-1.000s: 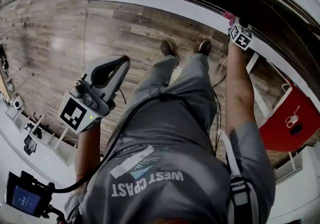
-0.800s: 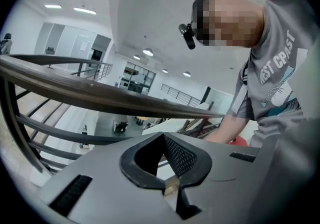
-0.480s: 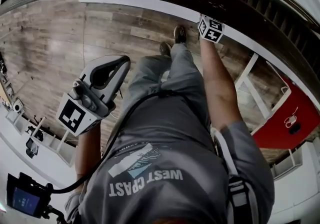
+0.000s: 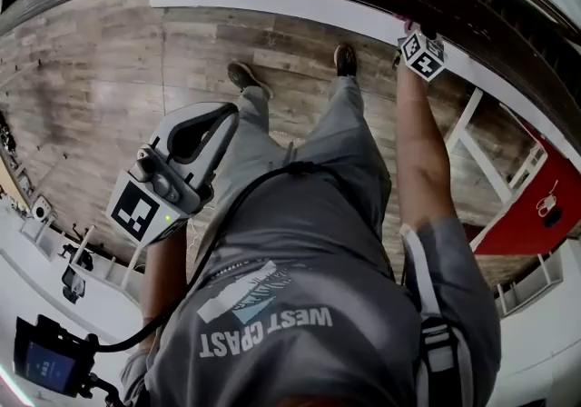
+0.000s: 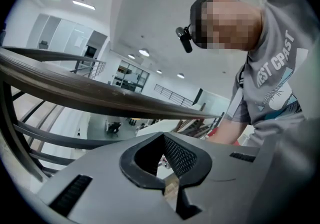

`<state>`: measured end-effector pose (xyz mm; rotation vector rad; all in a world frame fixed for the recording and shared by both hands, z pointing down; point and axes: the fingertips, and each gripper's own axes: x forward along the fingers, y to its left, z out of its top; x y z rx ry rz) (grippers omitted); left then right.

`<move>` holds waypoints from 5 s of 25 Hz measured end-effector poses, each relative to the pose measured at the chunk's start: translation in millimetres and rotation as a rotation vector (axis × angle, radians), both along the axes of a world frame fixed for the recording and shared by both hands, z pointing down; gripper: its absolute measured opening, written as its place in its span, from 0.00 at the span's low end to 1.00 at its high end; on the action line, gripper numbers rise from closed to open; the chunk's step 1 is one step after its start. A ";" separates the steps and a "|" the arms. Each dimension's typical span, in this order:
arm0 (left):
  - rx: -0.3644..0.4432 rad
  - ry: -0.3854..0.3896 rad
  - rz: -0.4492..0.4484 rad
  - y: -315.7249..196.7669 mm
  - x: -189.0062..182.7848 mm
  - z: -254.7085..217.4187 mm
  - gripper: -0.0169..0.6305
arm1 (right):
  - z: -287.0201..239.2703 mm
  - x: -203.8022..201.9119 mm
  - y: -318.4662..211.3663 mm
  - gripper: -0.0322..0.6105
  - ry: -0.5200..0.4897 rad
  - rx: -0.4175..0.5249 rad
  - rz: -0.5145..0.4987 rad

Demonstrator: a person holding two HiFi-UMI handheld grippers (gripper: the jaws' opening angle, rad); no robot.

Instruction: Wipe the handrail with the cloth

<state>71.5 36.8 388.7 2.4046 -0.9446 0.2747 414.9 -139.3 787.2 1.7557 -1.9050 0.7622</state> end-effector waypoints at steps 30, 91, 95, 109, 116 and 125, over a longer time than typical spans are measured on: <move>0.017 -0.050 0.027 -10.0 -314.0 10.6 0.03 | 17.9 -446.7 -46.0 0.11 -0.063 -0.083 -0.361; -0.090 -0.118 0.176 -40.9 -278.6 75.4 0.02 | 46.6 -88.7 -3.6 0.11 0.140 -0.172 0.186; 0.048 -0.067 0.167 -54.7 -290.5 -7.2 0.03 | 23.1 -90.0 29.1 0.11 0.179 -0.258 0.196; 0.352 0.086 0.213 -18.0 -420.9 -164.7 0.02 | -215.3 -317.7 223.0 0.11 0.007 0.037 0.160; 0.442 0.071 0.254 -11.7 -428.6 -185.3 0.03 | -401.3 -336.2 203.0 0.11 0.020 0.371 0.073; 0.581 0.110 0.253 -4.3 -482.5 -222.9 0.03 | -606.8 -450.3 227.4 0.11 0.108 0.682 -0.149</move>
